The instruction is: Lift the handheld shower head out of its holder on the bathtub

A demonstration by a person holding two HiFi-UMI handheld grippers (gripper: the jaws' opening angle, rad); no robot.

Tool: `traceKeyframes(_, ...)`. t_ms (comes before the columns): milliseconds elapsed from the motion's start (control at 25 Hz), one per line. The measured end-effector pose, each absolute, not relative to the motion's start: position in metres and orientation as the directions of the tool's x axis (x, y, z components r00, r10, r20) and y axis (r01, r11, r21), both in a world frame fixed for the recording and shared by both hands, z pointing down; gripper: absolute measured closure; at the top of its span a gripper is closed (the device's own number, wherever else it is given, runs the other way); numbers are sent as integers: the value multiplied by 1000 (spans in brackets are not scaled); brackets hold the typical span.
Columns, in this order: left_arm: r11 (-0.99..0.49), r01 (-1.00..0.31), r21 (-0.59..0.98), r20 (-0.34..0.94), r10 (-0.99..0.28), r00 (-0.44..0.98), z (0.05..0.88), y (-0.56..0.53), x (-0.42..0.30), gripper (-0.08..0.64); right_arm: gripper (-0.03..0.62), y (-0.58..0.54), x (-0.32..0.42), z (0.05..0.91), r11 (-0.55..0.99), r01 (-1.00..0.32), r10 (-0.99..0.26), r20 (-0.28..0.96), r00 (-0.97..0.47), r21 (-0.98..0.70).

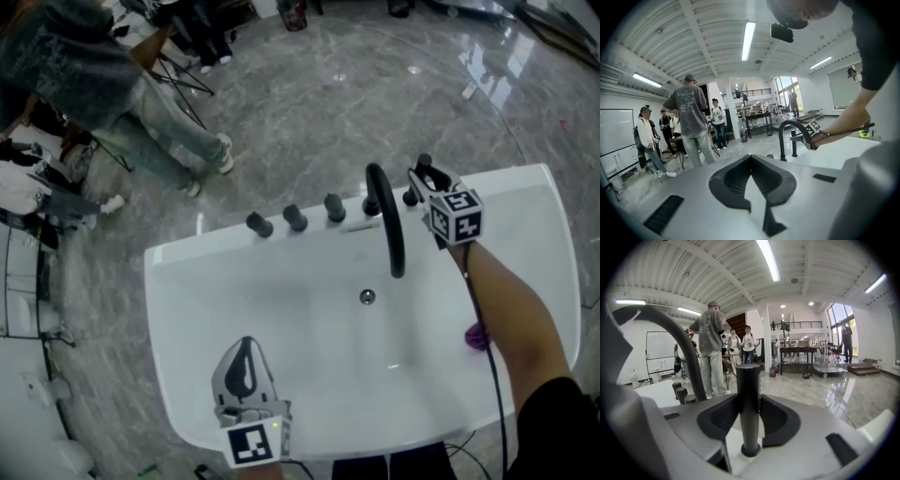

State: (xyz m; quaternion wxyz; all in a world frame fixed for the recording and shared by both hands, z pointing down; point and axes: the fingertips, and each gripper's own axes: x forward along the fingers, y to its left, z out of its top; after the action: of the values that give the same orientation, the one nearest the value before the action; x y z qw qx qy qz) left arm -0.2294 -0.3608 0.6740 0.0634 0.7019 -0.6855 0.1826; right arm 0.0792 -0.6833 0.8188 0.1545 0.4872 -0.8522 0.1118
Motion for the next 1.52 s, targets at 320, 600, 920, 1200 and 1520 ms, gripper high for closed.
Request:
traceKeyframes(320, -37, -985, -166, 337, -941, -21, 668, -357, -238, 551, 446, -679, 86, 818, 489, -871, -796, 380, -471, -55)
traceKeyframes(600, -23, -987, -161, 330, -943, -32, 662, -349, -246, 551, 446, -676, 85, 815, 484, -873, -793, 397, -462, -50)
traceKeyframes(920, 4, -987, -160, 327, -943, -57, 664, -341, -263, 551, 446, -679, 79, 782, 491, -871, -828, 299, -474, -23)
traceKeyframes(1200, 19, -987, -157, 304, -950, -67, 647, -343, -269, 551, 446, -672, 75, 747, 517, -856, -819, 286, -497, -6)
traceKeyframes(1520, -2, -989, -148, 276, -960, -40, 611, -349, -263, 551, 446, -651, 75, 708, 547, -837, -805, 278, -524, 4)
